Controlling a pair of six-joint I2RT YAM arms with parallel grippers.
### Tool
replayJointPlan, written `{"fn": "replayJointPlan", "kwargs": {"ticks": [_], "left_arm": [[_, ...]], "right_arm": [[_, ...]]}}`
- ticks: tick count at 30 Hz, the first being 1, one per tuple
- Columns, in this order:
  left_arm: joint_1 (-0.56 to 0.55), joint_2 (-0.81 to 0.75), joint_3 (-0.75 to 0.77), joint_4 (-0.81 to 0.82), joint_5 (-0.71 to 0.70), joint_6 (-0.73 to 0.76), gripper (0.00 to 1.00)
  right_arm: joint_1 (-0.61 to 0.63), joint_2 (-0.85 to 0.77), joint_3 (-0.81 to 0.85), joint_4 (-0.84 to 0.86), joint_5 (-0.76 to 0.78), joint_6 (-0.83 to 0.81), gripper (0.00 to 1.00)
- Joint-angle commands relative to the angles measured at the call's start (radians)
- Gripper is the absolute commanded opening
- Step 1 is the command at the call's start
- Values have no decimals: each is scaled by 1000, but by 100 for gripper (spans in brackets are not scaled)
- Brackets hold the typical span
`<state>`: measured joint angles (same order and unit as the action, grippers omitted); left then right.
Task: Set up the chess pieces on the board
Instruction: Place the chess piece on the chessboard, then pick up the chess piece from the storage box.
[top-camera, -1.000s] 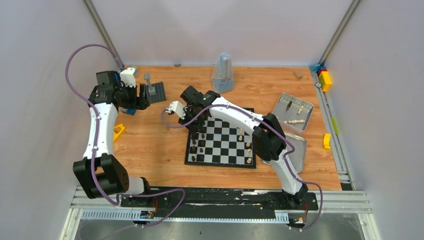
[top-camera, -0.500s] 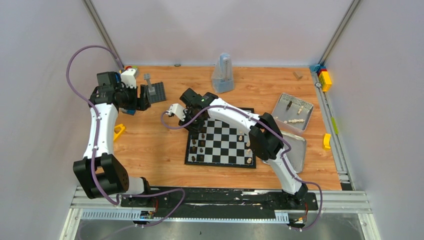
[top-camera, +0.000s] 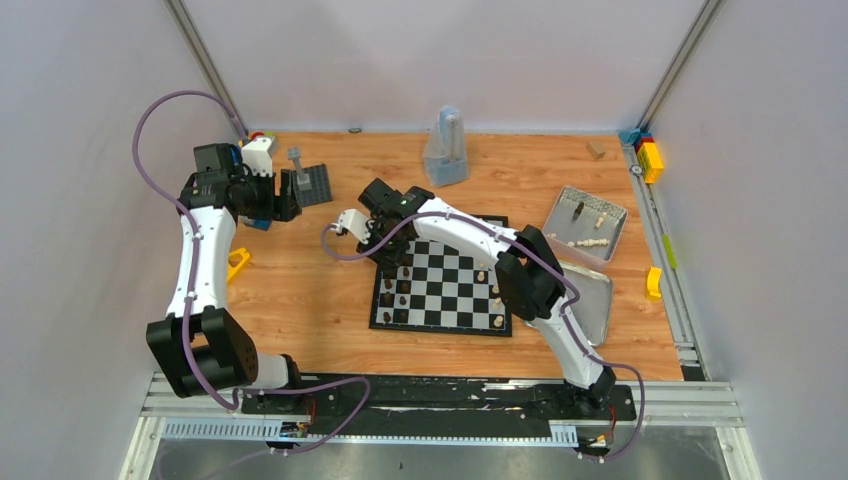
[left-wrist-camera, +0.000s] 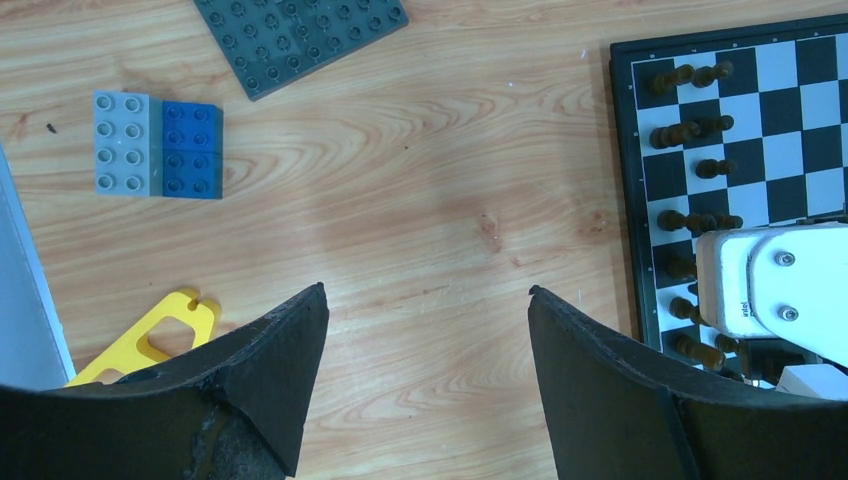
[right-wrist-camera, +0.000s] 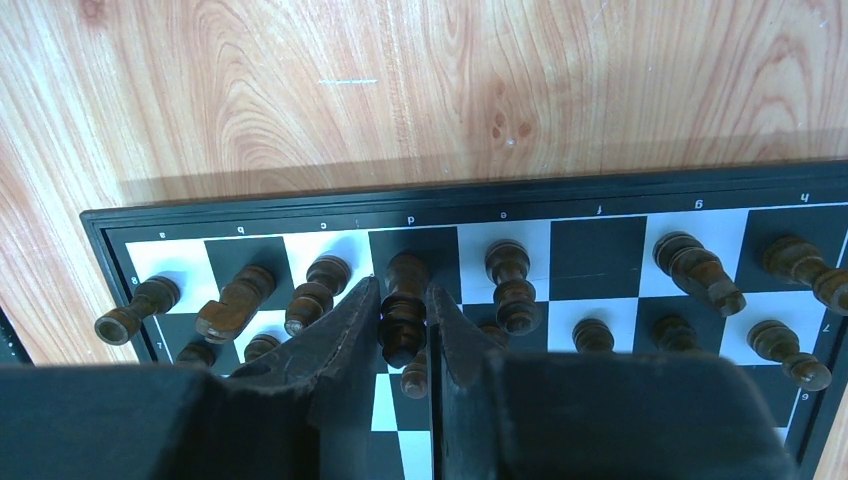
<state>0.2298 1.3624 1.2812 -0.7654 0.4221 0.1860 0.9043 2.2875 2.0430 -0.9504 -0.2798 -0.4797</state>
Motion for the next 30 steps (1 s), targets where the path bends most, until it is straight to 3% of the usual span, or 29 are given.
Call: {"fn": "replayJointPlan", "kwargs": {"ticks": [1, 12, 21, 26, 30], "left_arm": [[8, -23, -3, 25, 21, -5, 81], [8, -22, -3, 22, 22, -2, 81], [8, -23, 7, 12, 29, -5, 82], [8, -26, 8, 12, 79, 8, 82], [8, -22, 11, 14, 122, 1, 83]], "right_arm": [[11, 15, 26, 7, 7, 9, 10], [10, -65, 19, 8, 26, 29, 37], [-18, -210, 27, 7, 55, 63, 42], [-120, -374, -100, 8, 54, 108, 47], [-315, -528, -257, 26, 51, 150, 50]]}}
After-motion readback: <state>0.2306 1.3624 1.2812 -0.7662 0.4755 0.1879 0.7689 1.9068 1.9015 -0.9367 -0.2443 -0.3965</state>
